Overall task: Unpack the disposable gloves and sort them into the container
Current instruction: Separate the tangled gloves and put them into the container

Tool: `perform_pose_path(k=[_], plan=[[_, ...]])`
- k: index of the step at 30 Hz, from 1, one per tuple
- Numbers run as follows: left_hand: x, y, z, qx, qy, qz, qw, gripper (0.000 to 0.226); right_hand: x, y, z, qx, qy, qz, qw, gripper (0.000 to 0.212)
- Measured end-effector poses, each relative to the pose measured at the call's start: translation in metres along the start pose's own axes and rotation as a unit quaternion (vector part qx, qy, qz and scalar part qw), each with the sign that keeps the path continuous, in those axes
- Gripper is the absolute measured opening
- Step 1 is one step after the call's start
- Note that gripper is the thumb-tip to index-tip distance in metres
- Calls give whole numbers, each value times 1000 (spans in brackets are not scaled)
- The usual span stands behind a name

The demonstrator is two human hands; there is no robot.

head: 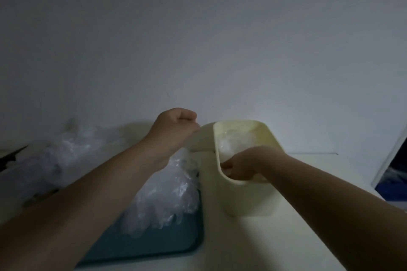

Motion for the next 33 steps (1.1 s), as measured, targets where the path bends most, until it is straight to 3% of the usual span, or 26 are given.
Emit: perform_pose_path(k=[4,7,11,15,18,20,22,25,30,33], plan=[[25,-40,-23,-197,44,-26,979,15,15,-21,-9,-7,-18,24,1000,61],[34,-73,-58,-338,61,-28,939,20,42,-63,-11,-15,-13,127,992,53],[39,-96,-103,-409,34,-28,911,44,81,-106,-37,14,12,284,959,30],[38,-107,-125,-341,29,26,939,51,95,-110,-115,-54,-105,363,924,32],[39,-111,-135,-289,23,46,956,38,62,-77,-154,-201,-183,273,923,37],[37,-119,-138,-251,28,68,965,22,37,-52,-163,-286,-174,214,918,42],[35,-129,-135,-224,44,88,970,20,16,-39,-159,-350,-140,213,901,48],[34,-147,-124,-194,78,118,971,14,-7,-38,-154,-395,-105,260,875,48],[39,-172,-98,-143,136,177,964,10,12,-66,-137,-478,-104,448,748,17],[39,-177,-91,-45,133,171,975,10,27,-81,-137,-464,-138,487,727,46]])
Point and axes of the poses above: each hand's wrist, its own x-axis away from the middle knuckle, its own y-axis out of the palm, z = x × y, the point moved 10 cm from there along -x, towards the middle knuckle, and after that the axes turned 2 degrees about z, right-handed, at the moved point
